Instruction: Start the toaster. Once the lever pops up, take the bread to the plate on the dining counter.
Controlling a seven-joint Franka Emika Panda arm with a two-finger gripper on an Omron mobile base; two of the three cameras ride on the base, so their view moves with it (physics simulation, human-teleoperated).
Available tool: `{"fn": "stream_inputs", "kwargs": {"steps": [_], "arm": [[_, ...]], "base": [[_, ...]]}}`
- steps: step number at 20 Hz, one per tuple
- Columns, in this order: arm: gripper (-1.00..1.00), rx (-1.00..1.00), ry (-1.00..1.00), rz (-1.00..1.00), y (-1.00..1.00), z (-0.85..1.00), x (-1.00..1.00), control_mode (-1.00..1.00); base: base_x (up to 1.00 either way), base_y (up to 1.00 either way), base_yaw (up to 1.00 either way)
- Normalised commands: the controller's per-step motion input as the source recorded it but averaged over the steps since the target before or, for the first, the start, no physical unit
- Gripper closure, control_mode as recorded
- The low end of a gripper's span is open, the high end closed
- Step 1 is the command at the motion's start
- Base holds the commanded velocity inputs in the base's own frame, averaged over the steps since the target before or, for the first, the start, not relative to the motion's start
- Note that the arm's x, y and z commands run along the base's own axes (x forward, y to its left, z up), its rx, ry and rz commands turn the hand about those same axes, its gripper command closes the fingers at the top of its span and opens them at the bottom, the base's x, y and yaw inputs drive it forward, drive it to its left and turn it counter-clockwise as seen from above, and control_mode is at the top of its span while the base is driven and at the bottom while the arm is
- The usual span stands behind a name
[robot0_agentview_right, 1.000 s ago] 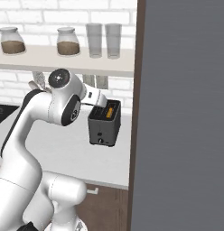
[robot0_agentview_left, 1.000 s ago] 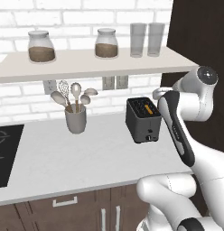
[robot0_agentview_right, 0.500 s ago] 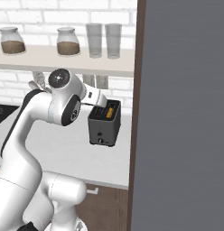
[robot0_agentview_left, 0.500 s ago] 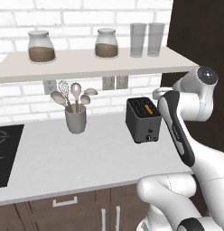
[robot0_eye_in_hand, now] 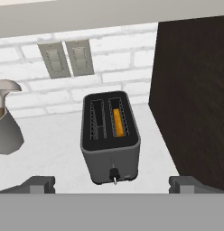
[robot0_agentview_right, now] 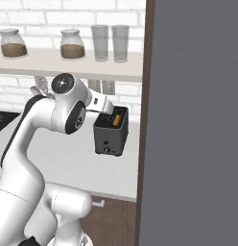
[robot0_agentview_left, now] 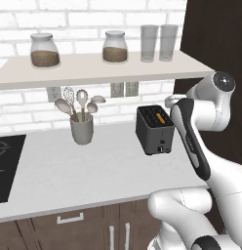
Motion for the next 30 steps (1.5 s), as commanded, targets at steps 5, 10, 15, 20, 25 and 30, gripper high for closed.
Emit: {"fn": "stream_inputs", "kwargs": {"steps": [5, 10, 15, 20, 25, 30], "arm": [[-1.0, 0.0, 0.0, 0.0, 0.0, 0.0, 0.0, -1.0], [-1.0, 0.0, 0.0, 0.0, 0.0, 0.0, 0.0, -1.0], [-1.0, 0.0, 0.0, 0.0, 0.0, 0.0, 0.0, -1.0], [-1.0, 0.0, 0.0, 0.0, 0.0, 0.0, 0.0, -1.0], [-1.0, 0.0, 0.0, 0.0, 0.0, 0.0, 0.0, -1.0], [-1.0, 0.0, 0.0, 0.0, 0.0, 0.0, 0.0, -1.0]], "base": [[0.0, 0.0, 0.0], [0.0, 0.0, 0.0], [0.0, 0.0, 0.0], [0.0, 0.0, 0.0], [0.0, 0.0, 0.0], [0.0, 0.0, 0.0]]}}
